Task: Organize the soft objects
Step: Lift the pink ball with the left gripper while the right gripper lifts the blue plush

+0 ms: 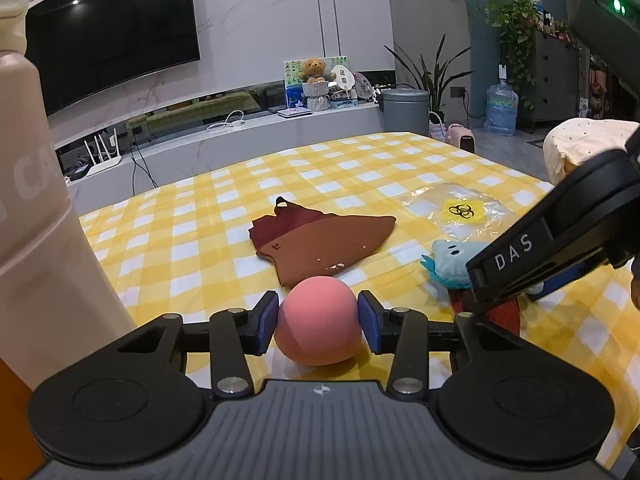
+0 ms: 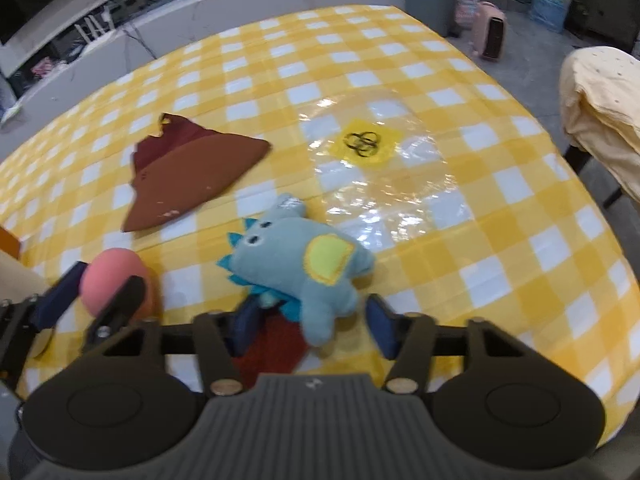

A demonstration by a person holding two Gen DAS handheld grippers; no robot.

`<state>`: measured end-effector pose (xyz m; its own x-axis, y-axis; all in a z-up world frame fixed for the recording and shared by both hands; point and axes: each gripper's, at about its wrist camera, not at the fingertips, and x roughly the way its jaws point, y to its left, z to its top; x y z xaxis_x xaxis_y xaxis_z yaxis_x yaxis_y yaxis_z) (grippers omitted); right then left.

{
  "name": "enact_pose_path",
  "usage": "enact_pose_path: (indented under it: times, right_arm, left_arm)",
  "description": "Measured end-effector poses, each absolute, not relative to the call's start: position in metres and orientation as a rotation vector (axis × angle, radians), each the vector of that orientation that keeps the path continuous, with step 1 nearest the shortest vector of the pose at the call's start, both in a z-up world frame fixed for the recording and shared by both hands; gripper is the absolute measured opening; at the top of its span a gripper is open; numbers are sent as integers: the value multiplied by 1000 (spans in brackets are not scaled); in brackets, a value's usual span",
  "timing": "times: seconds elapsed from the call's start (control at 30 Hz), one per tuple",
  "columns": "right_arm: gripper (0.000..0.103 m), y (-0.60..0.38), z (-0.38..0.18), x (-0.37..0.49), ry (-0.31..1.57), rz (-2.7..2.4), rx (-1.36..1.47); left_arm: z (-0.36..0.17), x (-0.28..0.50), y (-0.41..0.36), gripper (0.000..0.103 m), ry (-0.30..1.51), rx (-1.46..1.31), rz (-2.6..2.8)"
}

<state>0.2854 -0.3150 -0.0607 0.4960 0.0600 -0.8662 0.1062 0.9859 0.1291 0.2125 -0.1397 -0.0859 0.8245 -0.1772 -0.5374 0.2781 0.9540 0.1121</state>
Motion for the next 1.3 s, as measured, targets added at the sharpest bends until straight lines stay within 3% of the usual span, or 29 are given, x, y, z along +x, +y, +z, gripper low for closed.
enact_pose_path:
  times: [0.1,0.17,0.77,1.1,1.3]
  right_arm:
    - [35,-316,-58,285,1051,2,202]
    - [22,-317,-56,283,1040,10,199]
    - [18,-355,-27,271,911,72,412]
    - [18,-370,-31,269,891,73,523]
    - [18,-369,-37,283,904,68,622]
  left_arm:
    - [-85,209,-141,48,555,206,-244]
    - [-84,209,-140,48,563,209,-247]
    - [-43,200,-130,46,676,138,-298]
    - [55,242,-157,45,780,156,-392]
    - [120,288,-148,45,975,131,-438]
